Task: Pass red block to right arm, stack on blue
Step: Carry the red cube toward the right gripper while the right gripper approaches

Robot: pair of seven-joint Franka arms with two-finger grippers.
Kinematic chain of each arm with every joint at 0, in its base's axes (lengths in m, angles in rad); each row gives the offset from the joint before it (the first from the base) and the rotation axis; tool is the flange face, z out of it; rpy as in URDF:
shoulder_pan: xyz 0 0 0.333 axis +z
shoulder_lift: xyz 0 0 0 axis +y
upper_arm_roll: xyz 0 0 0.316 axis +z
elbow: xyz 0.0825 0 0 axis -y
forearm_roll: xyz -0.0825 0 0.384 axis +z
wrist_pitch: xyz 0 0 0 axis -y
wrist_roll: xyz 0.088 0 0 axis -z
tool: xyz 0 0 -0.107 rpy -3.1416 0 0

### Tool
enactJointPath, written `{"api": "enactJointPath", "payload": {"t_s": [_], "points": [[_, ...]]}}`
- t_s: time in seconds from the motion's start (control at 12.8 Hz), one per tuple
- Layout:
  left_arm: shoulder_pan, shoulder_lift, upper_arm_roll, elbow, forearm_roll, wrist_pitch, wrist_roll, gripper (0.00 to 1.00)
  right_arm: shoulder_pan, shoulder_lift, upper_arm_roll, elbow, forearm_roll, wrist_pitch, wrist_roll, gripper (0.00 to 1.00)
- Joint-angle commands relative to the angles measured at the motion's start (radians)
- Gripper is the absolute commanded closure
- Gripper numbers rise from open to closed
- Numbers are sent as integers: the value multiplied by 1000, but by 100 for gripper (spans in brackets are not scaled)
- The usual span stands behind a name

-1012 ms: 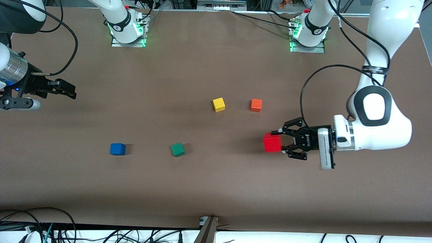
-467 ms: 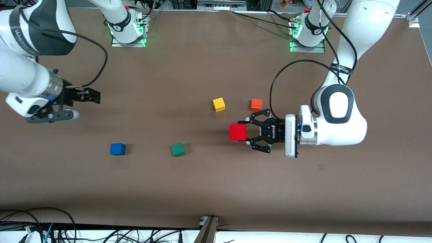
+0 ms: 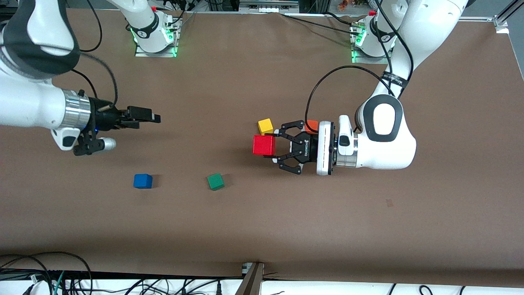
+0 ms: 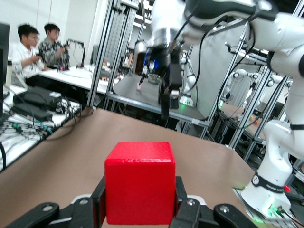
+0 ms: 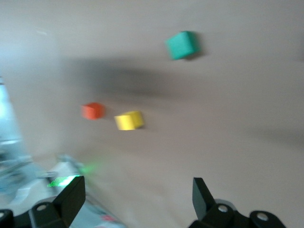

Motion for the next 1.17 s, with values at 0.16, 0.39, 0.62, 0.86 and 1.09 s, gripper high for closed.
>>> {"api": "enactJointPath", "payload": {"t_s": [0.16, 0.39, 0.62, 0.86, 1.09], "points": [[-59, 48, -9, 85, -76, 108, 86, 100, -55, 113, 4, 18, 445, -6, -13, 0], [-77, 59, -9, 102, -80, 134, 89, 100, -52, 156, 6, 15, 678, 14, -22, 0], [-99, 83, -9, 131, -88, 162, 104, 100, -39, 203, 16, 12, 890, 25, -63, 0], [-111, 90, -6, 144, -111, 163, 104, 100, -16, 226, 18, 7, 969, 37, -216, 0], [-111, 91, -6, 144, -113, 163, 104, 100, 3, 263, 18, -5, 1055, 40, -307, 0]]}}
